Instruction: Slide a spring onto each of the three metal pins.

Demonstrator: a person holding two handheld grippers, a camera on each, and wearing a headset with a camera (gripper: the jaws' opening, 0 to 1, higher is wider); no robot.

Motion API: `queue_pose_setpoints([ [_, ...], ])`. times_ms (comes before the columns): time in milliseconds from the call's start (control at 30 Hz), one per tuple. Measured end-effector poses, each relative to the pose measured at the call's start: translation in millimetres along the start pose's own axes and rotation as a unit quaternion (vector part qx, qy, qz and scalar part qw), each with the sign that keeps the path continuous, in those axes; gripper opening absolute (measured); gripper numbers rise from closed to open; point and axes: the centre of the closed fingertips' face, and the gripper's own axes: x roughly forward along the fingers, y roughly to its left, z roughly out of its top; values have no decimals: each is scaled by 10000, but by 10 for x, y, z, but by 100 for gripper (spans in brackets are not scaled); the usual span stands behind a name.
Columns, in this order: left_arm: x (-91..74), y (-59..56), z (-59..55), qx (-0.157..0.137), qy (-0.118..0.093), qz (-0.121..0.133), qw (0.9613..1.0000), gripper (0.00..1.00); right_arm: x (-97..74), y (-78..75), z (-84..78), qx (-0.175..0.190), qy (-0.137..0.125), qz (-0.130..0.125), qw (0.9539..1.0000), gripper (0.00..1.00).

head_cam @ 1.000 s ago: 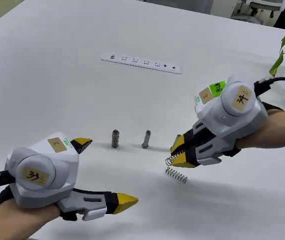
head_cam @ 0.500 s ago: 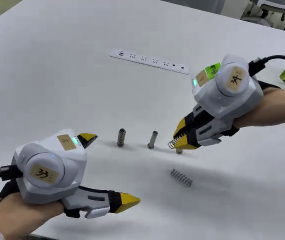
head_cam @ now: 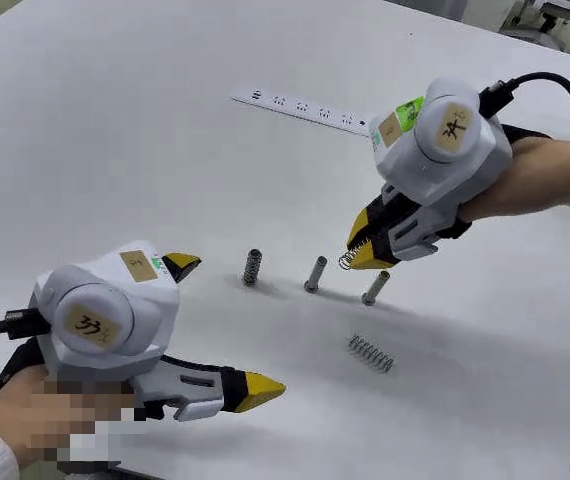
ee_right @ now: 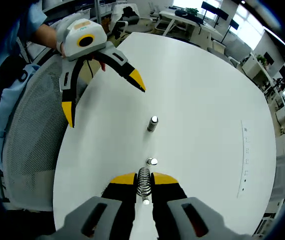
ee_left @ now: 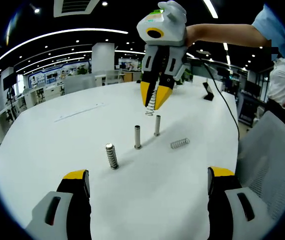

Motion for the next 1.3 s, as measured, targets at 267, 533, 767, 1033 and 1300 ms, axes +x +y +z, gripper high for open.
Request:
queue_pose_setpoints([
  [267,-21,20,-45,-77,-5,-11,10000,100,51,-86,17,-273,269,45,9993,12],
  [533,-32,42,-78,-134,-5,28,9999,100,103,-121,57,-428,399,153,9982,12],
  [767,-29,54,-85,-157,-29,26,9999,100,176,-123,74,-510,481,257,9972,12],
  [1033,-31,51,-97,-214,-51,31,9998,100,256,-128,70,-572,564,345,9962,12],
  [1300,-43,68,-130,-265,-48,37,9996,100,307,-115,65,-612,623,378,9955,12],
])
